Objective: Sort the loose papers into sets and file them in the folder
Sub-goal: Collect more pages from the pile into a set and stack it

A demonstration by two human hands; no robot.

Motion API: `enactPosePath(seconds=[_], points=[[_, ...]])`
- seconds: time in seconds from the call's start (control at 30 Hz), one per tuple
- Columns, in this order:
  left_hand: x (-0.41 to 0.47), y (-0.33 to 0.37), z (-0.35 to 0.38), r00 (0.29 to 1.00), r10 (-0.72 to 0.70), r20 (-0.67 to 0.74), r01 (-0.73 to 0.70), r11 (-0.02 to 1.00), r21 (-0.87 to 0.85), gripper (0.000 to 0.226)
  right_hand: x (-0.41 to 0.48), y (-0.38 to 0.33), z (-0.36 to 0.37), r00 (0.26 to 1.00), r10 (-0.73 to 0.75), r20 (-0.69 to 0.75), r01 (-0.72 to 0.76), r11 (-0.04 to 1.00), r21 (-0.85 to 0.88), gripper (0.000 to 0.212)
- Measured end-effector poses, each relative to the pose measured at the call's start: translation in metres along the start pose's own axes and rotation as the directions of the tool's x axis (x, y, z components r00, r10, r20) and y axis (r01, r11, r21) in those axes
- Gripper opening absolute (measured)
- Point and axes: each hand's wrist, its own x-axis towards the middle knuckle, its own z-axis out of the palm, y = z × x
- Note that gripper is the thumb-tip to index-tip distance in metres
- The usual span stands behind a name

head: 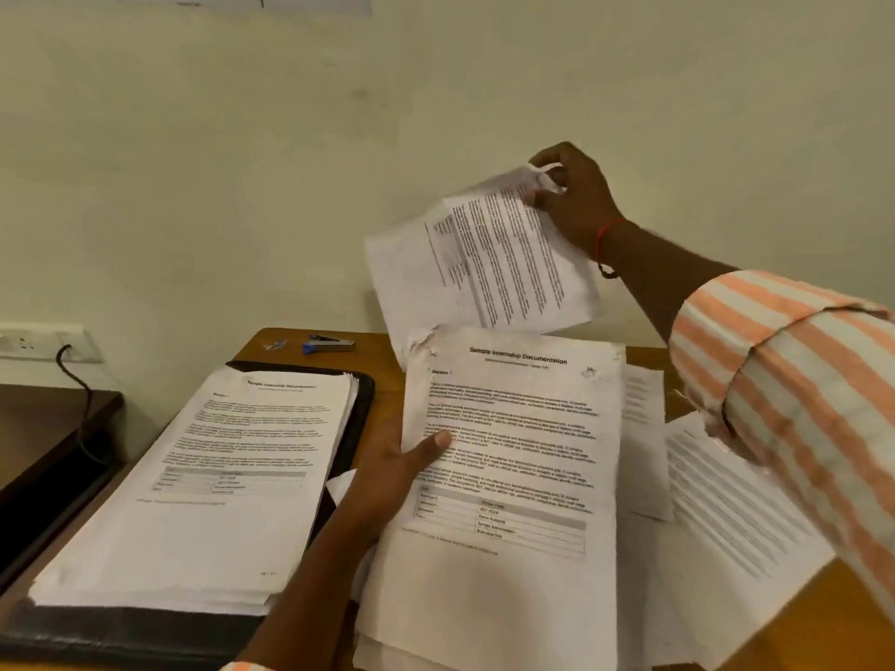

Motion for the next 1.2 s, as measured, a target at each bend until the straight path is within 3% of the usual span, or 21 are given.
enactPosePath(seconds=[0.07, 0.2, 0.3, 0.43, 0.63, 0.73, 0.8, 0.93, 1.07, 1.13, 1.2], points=[[-0.002, 0.004, 0.001, 0.999, 0.021, 0.027, -0.019, 0.998, -0.064, 0.043, -0.007, -0.006, -0.026, 0.998, 0.034, 0.046, -0.036, 0.998, 0.045, 0.035], [-0.005, 0.009, -0.003, 0.995, 0.05, 0.091, -0.039, 0.993, -0.115, 0.059, -0.053, 0.008, -0.051, 0.933, 0.172, 0.316, -0.16, 0.985, -0.065, 0.04], [-0.007, 0.014, -0.003, 0.994, 0.07, 0.083, -0.067, 0.997, -0.035, 0.036, -0.101, 0.038, -0.051, 0.869, 0.269, 0.415, -0.265, 0.962, -0.068, 0.041], [-0.004, 0.006, 0.001, 0.989, 0.058, 0.138, -0.071, 0.993, 0.091, 0.032, -0.156, 0.074, -0.037, 0.773, 0.358, 0.523, -0.36, 0.927, -0.102, 0.039], [0.003, -0.008, 0.007, 0.943, -0.131, 0.306, 0.057, 0.97, 0.238, 0.033, -0.187, 0.07, 0.009, 0.719, 0.332, 0.61, -0.319, 0.938, -0.135, 0.033], [0.003, -0.011, 0.009, 0.955, -0.123, 0.269, 0.045, 0.96, 0.278, 0.035, -0.183, 0.053, 0.016, 0.768, 0.278, 0.577, -0.241, 0.96, -0.142, 0.028], [0.003, -0.013, 0.009, 0.979, -0.08, 0.185, 0.023, 0.956, 0.291, 0.033, -0.186, 0.046, 0.009, 0.831, 0.281, 0.48, -0.213, 0.958, -0.192, 0.029], [0.004, -0.014, 0.008, 1.0, 0.005, 0.007, -0.007, 0.964, 0.266, 0.018, -0.215, 0.055, -0.026, 0.857, 0.451, 0.249, -0.367, 0.874, -0.319, 0.039], [0.002, -0.012, 0.01, 1.0, 0.005, 0.024, -0.011, 0.967, 0.253, 0.021, -0.255, 0.074, -0.038, 0.746, 0.571, 0.341, -0.635, 0.765, 0.109, 0.027], [0.003, -0.012, 0.009, 0.999, -0.014, 0.041, 0.002, 0.962, 0.274, 0.027, -0.268, 0.076, -0.033, 0.769, 0.554, 0.32, -0.634, 0.729, 0.26, 0.023], [0.003, -0.011, 0.009, 0.998, -0.035, 0.06, 0.016, 0.957, 0.288, 0.028, -0.272, 0.078, -0.028, 0.823, 0.533, 0.197, -0.567, 0.751, 0.338, 0.015]])
